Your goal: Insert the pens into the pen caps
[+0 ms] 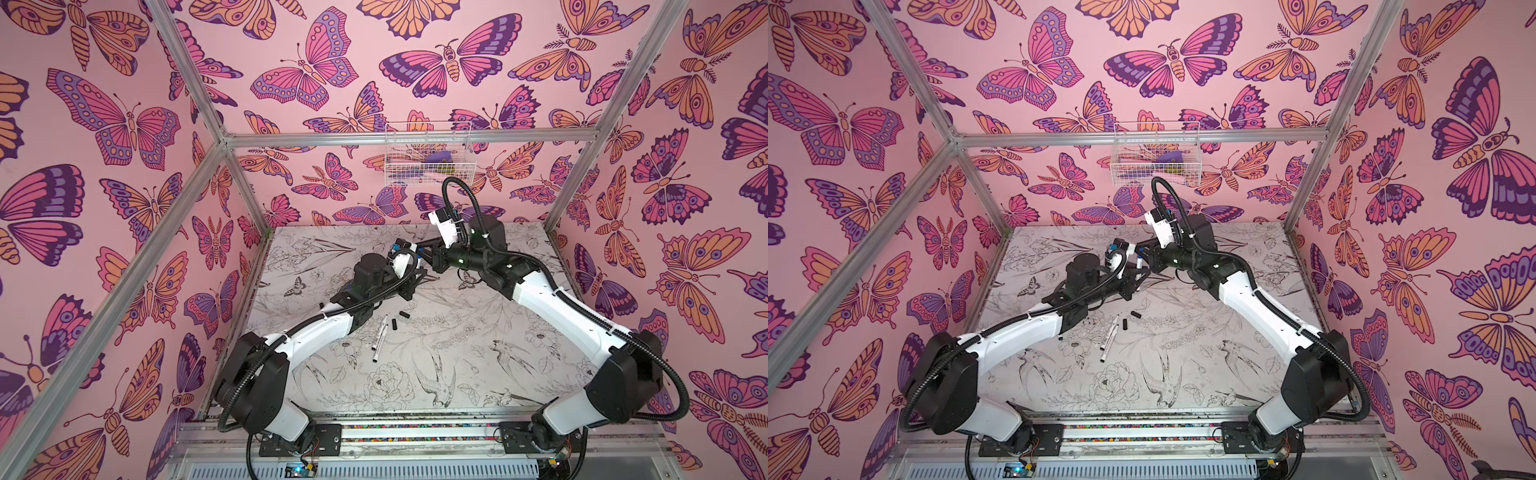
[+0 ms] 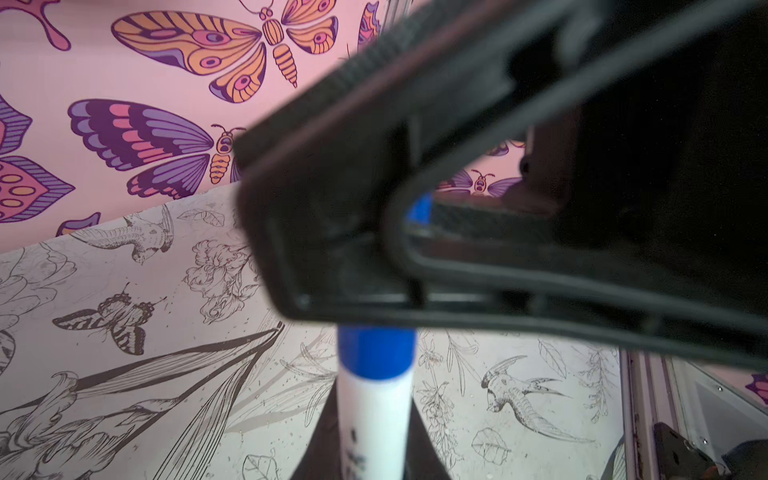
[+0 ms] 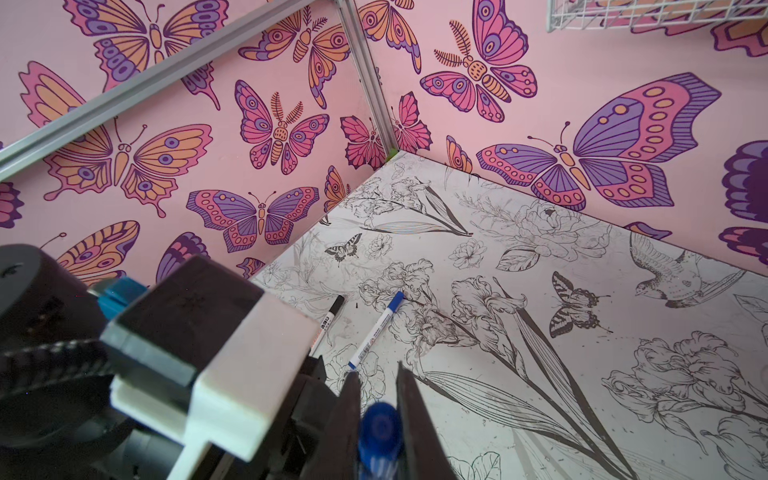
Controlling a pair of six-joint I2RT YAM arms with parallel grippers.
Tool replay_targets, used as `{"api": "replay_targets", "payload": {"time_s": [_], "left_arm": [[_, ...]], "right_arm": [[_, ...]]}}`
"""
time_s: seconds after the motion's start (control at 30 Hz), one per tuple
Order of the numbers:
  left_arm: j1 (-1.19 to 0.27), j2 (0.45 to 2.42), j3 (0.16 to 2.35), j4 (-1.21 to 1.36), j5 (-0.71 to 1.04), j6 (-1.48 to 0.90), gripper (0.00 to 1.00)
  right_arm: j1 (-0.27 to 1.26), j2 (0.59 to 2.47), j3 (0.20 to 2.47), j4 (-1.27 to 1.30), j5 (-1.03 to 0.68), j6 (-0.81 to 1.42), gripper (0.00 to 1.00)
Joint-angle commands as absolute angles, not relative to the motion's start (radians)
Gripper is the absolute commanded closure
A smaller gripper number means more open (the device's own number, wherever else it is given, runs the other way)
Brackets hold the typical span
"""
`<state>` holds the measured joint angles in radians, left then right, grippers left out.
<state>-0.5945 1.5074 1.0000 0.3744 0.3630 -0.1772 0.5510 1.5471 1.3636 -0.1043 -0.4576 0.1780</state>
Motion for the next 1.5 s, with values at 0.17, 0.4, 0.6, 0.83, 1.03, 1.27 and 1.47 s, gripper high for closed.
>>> {"api": "replay_targets", "payload": {"time_s": [0.17, 0.4, 0.6, 0.83, 1.03, 1.27, 1.47], "left_arm": [[-0.474, 1.419, 1.249, 0.979, 0.329, -0.235, 1.0], [-0.474, 1.434, 1.249, 0.994, 0.348, -0.267, 1.0], [-0.474, 1.421, 1.22, 0.983, 0.328, -0.268, 1.0], [-0.473, 1.366, 1.123, 0.964, 0.315, -0.28, 1.0], [-0.473, 1.335, 1.06, 0.95, 0.317, -0.305, 1.0], [-0.472, 1.337, 1.046, 0.882, 0.333, -0.313, 1.0], [-0.494, 1.349, 1.014, 0.844, 0.35, -0.331, 1.0]], "right_arm": [[0.579, 1.624, 1.219, -0.648, -0.677, 0.169, 1.0], [0.537, 1.62, 1.204, -0.625, -0.775, 0.184, 1.0], [0.642, 1.698, 1.26, -0.802, -0.469, 0.066, 1.0], [0.403, 1.626, 1.142, -0.464, -0.814, 0.378, 1.0], [0.367, 1.605, 1.098, -0.34, -0.905, 0.474, 1.0], [0.369, 1.582, 1.075, -0.334, -0.885, 0.454, 1.0], [0.368, 1.543, 1.092, -0.337, -0.87, 0.446, 0.98]]}}
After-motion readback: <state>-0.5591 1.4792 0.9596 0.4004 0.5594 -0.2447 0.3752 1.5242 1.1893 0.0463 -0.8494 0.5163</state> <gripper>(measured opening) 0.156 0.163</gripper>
